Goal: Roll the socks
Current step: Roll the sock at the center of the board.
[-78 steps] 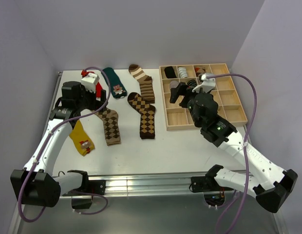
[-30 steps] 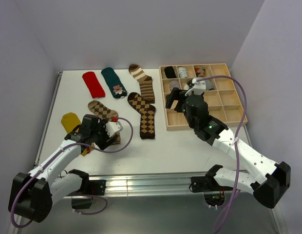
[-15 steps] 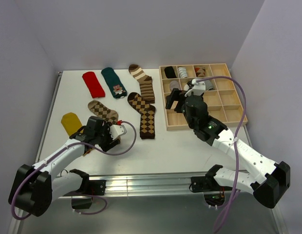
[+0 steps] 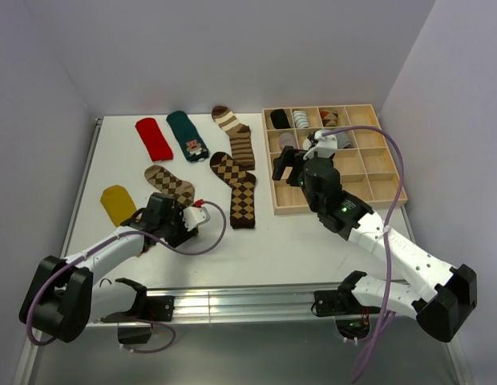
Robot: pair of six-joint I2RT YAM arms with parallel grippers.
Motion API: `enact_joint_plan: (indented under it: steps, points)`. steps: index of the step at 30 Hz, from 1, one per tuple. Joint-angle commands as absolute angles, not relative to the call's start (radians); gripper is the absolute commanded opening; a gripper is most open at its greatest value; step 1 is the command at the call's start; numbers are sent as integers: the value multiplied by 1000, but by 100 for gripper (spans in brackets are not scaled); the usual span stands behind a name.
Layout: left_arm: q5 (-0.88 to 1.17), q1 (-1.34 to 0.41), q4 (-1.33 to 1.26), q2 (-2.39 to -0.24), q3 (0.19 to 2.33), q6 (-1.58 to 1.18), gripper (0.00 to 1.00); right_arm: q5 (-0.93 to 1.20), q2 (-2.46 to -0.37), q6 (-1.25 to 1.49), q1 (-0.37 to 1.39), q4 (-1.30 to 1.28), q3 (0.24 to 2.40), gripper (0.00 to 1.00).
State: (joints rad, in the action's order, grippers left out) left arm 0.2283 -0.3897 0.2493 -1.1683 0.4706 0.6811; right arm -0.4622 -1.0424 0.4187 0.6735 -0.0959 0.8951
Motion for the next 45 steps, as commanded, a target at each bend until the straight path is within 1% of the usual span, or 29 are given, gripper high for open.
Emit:
enact_joint_plan:
  steps: [1,3,4,6,8,12,13,15,19,21,27,29,31,34,38,40,45]
  points:
    - [222,-394,189,-1192,465,686,54,-485,-1052,411,673,-46,888,93]
    - [224,-394,181,-1206,466,683,49,-482,-1055,408,672,-43,887,93]
    - [232,-394,184,-1210,468,683,40,-479,-1057,402,672,-43,885,92]
    - [241,-394,196,-1221,472,680,32,-469,-1055,397,672,-35,882,91]
    - [258,-394,212,-1224,482,677,21,-459,-1055,387,672,-29,877,89]
    - [307,-393,268,-1210,511,672,10,-405,-1045,362,673,-5,861,85]
    - [317,-393,296,-1207,526,672,4,-381,-1042,351,673,-5,854,84]
    - [366,-390,339,-1207,549,678,0,-345,-1035,336,675,36,833,81]
    - [488,-380,480,-1238,642,707,0,-205,-1029,304,678,92,787,78]
    - [552,-370,558,-1262,673,732,0,-149,-1029,295,687,136,749,73]
    - [669,-342,768,-1363,779,830,0,-34,-1060,244,767,271,641,73]
    - [724,-327,837,-1405,824,868,0,-11,-1080,219,819,313,608,73]
    - [768,-304,937,-1466,865,937,0,-5,-1133,199,879,360,598,73]
    - [807,-272,1043,-1561,920,1017,0,21,-1244,177,942,370,649,72]
    - [859,-233,1201,-1705,994,1148,0,55,-1399,164,1002,393,686,74]
    - [874,-210,1259,-1749,1025,1183,0,87,-1443,170,1018,416,701,75]
    - [876,-183,1281,-1839,1045,1210,0,103,-1558,166,1080,446,744,78]
